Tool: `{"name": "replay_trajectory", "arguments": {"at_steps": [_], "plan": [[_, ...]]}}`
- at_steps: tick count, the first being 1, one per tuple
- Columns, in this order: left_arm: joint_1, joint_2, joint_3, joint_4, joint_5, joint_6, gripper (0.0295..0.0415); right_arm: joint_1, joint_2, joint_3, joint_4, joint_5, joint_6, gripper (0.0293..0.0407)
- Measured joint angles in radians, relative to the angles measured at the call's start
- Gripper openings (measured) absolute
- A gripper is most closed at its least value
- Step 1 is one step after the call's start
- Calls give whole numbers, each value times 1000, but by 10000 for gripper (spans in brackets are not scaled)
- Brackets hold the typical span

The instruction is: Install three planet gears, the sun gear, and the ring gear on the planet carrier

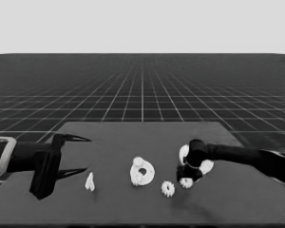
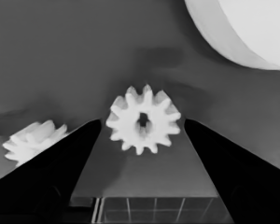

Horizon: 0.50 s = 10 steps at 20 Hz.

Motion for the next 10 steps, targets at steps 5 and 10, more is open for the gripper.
{"name": "replay_trajectory", "arguments": {"at_steps": [5,10], "plan": [[0,0,0,0,0,0,385,-21,9,-24,-19,14,-9,385],[0,0,0,0,0,0,385,-22,10,-25,-20,15,-10,312]]}}
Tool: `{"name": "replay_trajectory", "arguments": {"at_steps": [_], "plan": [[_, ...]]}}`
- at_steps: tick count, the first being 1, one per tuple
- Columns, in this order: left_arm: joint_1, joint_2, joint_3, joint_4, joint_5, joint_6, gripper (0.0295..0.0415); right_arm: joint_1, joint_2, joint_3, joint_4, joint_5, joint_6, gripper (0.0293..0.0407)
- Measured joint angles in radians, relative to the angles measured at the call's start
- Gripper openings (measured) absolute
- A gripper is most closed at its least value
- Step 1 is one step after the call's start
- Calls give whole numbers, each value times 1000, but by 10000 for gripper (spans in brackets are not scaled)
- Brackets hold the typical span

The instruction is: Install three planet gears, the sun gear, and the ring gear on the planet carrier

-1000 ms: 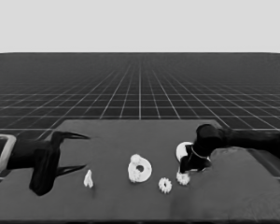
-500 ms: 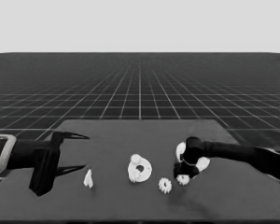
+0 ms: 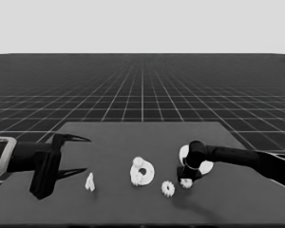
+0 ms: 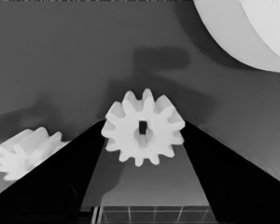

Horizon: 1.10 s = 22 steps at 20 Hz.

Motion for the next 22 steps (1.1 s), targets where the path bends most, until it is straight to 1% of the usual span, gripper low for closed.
{"name": "replay_trajectory", "arguments": {"at_steps": [6,7,8,9,12,16,17,18,19,22], "plan": [[0,0,0,0,0,0,385,0,0,0,0,0,0,312],[0,0,0,0,0,0,385,71,-28,76,71,-47,33,312],[0,0,0,0,0,0,385,133,-41,110,121,-70,49,312],[0,0,0,0,0,0,385,170,-46,125,153,-82,55,312],[0,0,0,0,0,0,385,210,-49,135,191,-93,60,312],[0,0,0,0,0,0,385,219,-50,136,200,-95,61,312],[0,0,0,0,0,0,385,230,116,26,205,-120,162,312],[0,0,0,0,0,0,385,236,269,-72,211,-125,188,312],[0,0,0,0,0,0,385,239,357,-153,215,-124,182,312],[0,0,0,0,0,0,385,241,452,-268,219,-119,155,312]]}}
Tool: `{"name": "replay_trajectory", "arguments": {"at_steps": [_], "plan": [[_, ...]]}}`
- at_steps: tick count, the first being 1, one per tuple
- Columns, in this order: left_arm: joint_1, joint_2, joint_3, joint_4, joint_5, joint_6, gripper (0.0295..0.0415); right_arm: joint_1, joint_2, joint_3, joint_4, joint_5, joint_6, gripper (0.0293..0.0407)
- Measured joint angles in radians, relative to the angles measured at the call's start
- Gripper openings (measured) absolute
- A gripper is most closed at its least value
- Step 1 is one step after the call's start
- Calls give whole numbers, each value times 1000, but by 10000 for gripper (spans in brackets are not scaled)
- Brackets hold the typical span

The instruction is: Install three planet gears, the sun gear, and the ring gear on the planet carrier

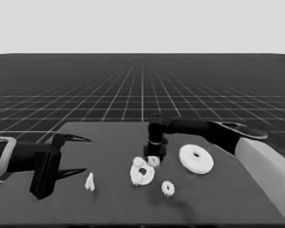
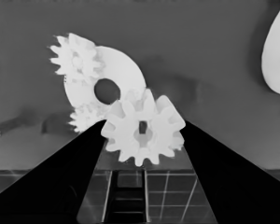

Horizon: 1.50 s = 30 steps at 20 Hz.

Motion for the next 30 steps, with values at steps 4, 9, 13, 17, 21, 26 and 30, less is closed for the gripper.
{"name": "replay_trajectory", "arguments": {"at_steps": [4,9,13,17,21,26,30], "plan": [[0,0,0,0,0,0,385,0,20,-30,1,1,-9,312],[0,0,0,0,0,0,385,-145,48,-125,-136,51,-66,312],[0,0,0,0,0,0,385,-154,50,-135,-144,56,-70,312],[0,0,0,0,0,0,385,-155,50,-136,-145,56,-71,381],[0,0,0,0,0,0,385,-155,50,-136,-145,57,-71,385],[0,0,0,0,0,0,385,-58,27,-54,-55,15,-23,385],[0,0,0,0,0,0,385,-6,23,-35,-6,3,-11,385]]}}
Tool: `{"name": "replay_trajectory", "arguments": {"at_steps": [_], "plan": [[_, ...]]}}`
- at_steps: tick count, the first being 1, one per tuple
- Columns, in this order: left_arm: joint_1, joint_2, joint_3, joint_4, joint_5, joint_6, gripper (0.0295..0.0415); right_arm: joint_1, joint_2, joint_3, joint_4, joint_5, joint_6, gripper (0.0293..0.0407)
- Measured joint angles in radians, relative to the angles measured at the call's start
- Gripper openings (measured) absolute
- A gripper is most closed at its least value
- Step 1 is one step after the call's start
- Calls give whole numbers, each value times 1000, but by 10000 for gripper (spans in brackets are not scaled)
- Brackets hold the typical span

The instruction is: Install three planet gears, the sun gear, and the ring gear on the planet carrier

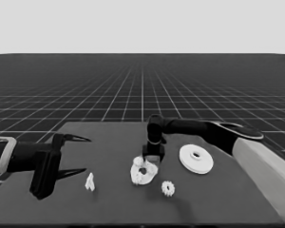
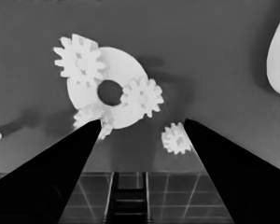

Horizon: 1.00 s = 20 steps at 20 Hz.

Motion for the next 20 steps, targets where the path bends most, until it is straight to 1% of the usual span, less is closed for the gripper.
{"name": "replay_trajectory", "arguments": {"at_steps": [4,5,6,7,10,14,15,16,17,18,20], "plan": [[0,0,0,0,0,0,385,5,0,1,6,-1,0,385],[0,0,0,0,0,0,385,0,-124,244,-5,-19,116,385],[0,0,0,0,0,0,385,-5,-197,368,-9,-30,168,385],[0,0,0,0,0,0,385,-7,-237,434,-11,-35,194,385],[0,0,0,0,0,0,385,-9,-280,504,-13,-40,220,385],[0,0,0,0,0,0,385,-8,-289,519,-14,-42,226,385],[0,0,0,0,0,0,385,-105,-284,487,-118,-38,199,385],[0,0,0,0,0,0,385,-171,-278,456,-177,-29,176,385],[0,0,0,0,0,0,385,-206,-273,432,-210,-20,159,385],[0,0,0,0,0,0,385,-225,-270,416,-228,-13,149,385],[0,0,0,0,0,0,385,-242,-267,401,-245,-7,139,385]]}}
